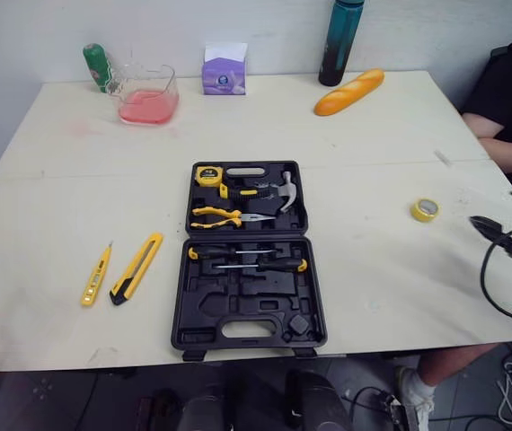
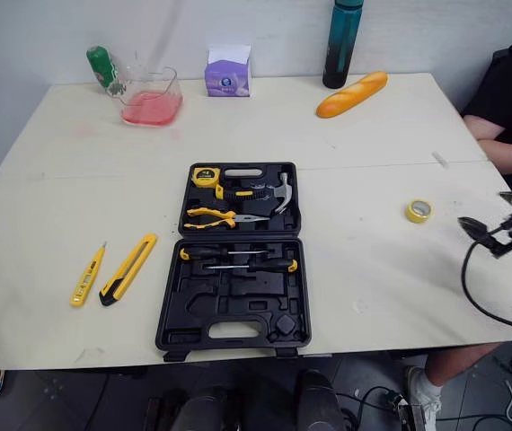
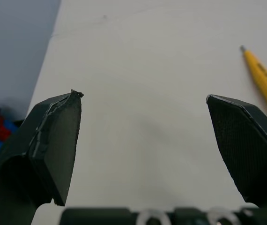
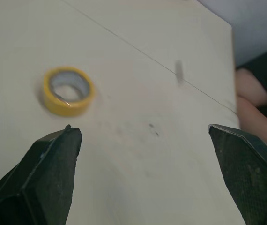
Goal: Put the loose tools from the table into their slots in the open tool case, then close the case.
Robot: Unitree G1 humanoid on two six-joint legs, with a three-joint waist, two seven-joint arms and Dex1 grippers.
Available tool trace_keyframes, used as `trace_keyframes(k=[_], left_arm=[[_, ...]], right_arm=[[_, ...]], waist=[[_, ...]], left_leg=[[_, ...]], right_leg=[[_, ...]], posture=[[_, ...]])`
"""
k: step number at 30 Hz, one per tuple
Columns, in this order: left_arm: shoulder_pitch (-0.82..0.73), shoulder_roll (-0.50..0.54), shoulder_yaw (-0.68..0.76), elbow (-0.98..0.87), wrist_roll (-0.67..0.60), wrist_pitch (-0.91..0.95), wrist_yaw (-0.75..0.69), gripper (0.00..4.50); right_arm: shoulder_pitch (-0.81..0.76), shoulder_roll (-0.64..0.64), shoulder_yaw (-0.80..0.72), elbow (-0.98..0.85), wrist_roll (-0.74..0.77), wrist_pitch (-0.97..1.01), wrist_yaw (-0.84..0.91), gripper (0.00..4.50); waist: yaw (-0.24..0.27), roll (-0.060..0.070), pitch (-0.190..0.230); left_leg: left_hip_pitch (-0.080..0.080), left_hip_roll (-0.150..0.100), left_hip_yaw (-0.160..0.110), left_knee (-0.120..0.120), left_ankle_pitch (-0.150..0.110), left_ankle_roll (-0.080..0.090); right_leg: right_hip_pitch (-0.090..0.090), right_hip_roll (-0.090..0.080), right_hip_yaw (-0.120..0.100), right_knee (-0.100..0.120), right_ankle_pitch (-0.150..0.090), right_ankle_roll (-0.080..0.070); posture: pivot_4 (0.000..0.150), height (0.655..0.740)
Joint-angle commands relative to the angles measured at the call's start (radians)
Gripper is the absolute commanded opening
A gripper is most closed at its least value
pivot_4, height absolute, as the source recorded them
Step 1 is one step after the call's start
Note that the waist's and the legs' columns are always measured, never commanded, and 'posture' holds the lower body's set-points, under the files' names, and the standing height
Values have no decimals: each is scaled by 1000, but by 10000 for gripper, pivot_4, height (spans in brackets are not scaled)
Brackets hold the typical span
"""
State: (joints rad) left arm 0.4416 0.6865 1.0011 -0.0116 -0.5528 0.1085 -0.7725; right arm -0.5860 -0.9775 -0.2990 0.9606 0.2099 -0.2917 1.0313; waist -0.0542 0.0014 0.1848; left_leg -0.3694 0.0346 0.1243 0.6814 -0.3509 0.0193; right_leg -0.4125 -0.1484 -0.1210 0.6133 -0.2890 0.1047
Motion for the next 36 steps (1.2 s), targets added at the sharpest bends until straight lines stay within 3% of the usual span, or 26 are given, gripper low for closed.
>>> trace_keyframes(k=[1, 8, 12, 22, 36], left_arm=[[14, 26, 14, -83, -42, 47, -10, 45000], [44, 86, -8, -260, -112, 351, 69, 45000], [8, 140, -59, -339, -94, 532, 185, 45000], [-136, 151, -210, -497, -98, 860, 402, 45000], [-329, 112, -420, -423, -5, 899, 473, 45000]], right_arm=[[15, 13, -43, -163, 101, 115, 40, 44811], [95, 77, -34, -495, 246, 265, 171, 44811], [127, 131, -5, -653, 294, 291, 224, 44811], [188, 253, 104, -944, 412, 340, 362, 44811], [180, 312, 157, -998, 402, 329, 361, 44811]], waist=[[1, 0, 0], [6, 0, 0], [16, 0, 0], [28, 0, 0], [30, -2, -1]], left_leg=[[0, 0, 0, 0, 0, 0], [-1, 0, 0, 0, 1, 2], [0, -1, -1, 0, 1, 1], [0, -1, -2, 1, 2, 1], [0, -3, -2, 1, 3, 1]], right_leg=[[0, 0, 0, 0, 0, 0], [1, 0, 1, 3, 0, 0], [1, 0, 2, 3, 0, 0], [1, 1, 6, 5, 0, 0], [1, 3, 5, 7, 0, 0]], posture=[[1500, 7400], [1500, 7400], [1500, 7400], [1500, 7400], [1500, 7400]])
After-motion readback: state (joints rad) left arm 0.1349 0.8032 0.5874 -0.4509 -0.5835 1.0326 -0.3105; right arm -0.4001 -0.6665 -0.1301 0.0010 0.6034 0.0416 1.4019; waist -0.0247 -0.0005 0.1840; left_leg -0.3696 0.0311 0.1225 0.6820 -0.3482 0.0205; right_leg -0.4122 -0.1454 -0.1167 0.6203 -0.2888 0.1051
